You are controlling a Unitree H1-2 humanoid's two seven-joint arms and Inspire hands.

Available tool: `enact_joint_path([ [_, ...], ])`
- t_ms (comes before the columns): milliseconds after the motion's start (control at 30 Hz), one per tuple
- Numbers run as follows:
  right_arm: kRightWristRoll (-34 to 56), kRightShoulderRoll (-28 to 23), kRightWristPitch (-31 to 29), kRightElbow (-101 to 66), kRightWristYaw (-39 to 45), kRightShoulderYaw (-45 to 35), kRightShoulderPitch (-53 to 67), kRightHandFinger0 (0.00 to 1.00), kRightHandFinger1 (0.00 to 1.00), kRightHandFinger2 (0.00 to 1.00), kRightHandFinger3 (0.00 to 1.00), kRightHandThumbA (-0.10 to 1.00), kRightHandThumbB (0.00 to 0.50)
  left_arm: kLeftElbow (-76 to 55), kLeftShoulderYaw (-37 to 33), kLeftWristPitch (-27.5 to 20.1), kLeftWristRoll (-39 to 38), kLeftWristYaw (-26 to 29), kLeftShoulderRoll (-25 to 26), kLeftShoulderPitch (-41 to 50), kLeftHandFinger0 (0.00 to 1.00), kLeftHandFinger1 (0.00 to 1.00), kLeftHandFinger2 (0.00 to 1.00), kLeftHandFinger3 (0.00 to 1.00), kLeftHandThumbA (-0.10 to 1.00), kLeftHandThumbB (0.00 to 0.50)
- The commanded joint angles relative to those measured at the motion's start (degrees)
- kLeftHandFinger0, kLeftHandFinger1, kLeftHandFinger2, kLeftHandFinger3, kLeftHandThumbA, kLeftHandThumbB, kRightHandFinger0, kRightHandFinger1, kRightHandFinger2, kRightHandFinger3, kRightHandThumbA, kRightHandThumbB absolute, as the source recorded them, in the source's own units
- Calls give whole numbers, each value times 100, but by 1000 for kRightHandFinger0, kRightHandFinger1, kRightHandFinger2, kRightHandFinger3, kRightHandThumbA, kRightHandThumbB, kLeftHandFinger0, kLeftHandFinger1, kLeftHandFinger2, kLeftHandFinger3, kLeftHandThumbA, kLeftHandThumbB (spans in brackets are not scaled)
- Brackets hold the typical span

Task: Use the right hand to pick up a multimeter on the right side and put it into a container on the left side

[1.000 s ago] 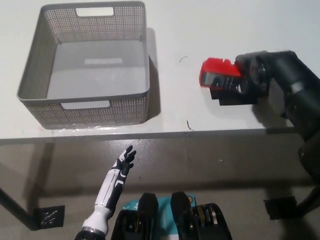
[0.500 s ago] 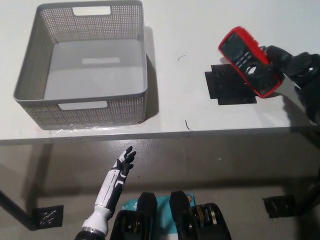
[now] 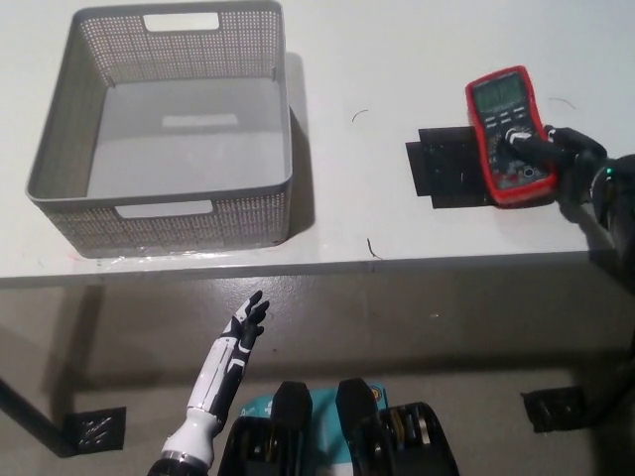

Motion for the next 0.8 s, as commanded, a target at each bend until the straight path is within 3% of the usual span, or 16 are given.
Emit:
enact_joint_path([
  [0, 3025, 498, 759, -142, 877, -2215, -744, 0, 87, 612, 1000, -100, 123, -97, -57, -285, 147, 19, 86, -189, 1000, 1000, 1000, 1000, 1000, 385],
  [33, 3070, 528, 756, -153, 884, -2311, -769, 0, 70, 612, 1000, -100, 126, -92, -59, -285, 148, 25, 89, -190, 1000, 1000, 1000, 1000, 1000, 383],
  [67, 3197, 579, 808, -144, 1009, -2495, -806, 0, 67, 610, 1000, -100, 99, -92, -64, -285, 153, 29, 91, -169, 1000, 1000, 1000, 1000, 1000, 383],
  [167, 3212, 714, 686, -214, 1117, -2665, -926, 0, 126, 612, 1000, -100, 122, -91, -73, -285, 136, 26, 57, -146, 1000, 1000, 1000, 1000, 1000, 397],
  [267, 3228, 840, 738, -293, 1028, -2795, -1156, 0, 49, 584, 977, -100, 132, -121, -44, -284, 145, 11, 51, -137, 1000, 1000, 1000, 1000, 1000, 396],
  [300, 3273, 872, 784, -310, 1015, -2885, -1227, 0, 62, 579, 746, -100, 130, -138, -42, -284, 143, 5, 52, -131, 1000, 1000, 1000, 1000, 1000, 396],
  [367, 3328, 951, 777, -375, 988, -2982, -1347, 0, 78, 543, 1000, -100, 167, -123, -43, -284, 154, 22, 65, -148, 1000, 1000, 1000, 1000, 1000, 405],
  [467, 3225, 1065, 737, -559, 1057, -2879, -1502, 0, 11, 403, 791, -100, 176, -137, -55, -285, 127, -4, 56, -138, 1000, 1000, 1000, 1000, 1000, 407],
  [500, 3232, 1093, 767, -606, 1106, -2864, -1540, 0, 1, 386, 807, -100, 167, -126, -56, -285, 122, 0, 56, -143, 1000, 1000, 1000, 1000, 1000, 415],
  [533, 3273, 1155, 813, -689, 1114, -2872, -1604, 0, 2, 436, 919, -100, 190, -145, -63, -285, 138, 8, 60, -109, 1000, 1000, 1000, 1000, 1000, 409],
  [567, 3333, 1174, 916, -731, 1096, -2909, -1651, 0, 8, 490, 895, -100, 212, -147, -70, -285, 171, 33, 60, -103, 1000, 1000, 1000, 1000, 1000, 408],
  [633, 3425, 1281, 962, -1055, 1304, -2832, -1724, 0, 0, 492, 771, -100, 214, -143, -75, -285, 163, 25, 58, -109, 1000, 1000, 1000, 1000, 1000, 415],
  [667, 3477, 1297, 1052, -1135, 1347, -2827, -1737, 0, 0, 491, 772, -100, 210, -142, -78, -285, 173, 32, 63, -111, 1000, 1000, 1000, 1000, 1000, 414],
  [700, 3576, 1350, 1216, -1319, 1333, -2819, -1776, 0, 3, 505, 843, -100, 229, -149, -70, -285, 189, 49, 77, -123, 1000, 1000, 1000, 1000, 1000, 413],
  [733, 3651, 1412, 1337, -1520, 1276, -2796, -1788, 0, 0, 488, 804, -100, 239, -157, -62, -285, 194, 56, 82, -126, 1000, 1000, 1000, 1000, 1000, 412],
  [767, 3774, 1490, 1511, -1774, 1330, -2753, -1813, 0, 17, 549, 875, -100, 238, -159, -53, -285, 222, 69, 76, -125, 1000, 1000, 1000, 1000, 1000, 423],
])
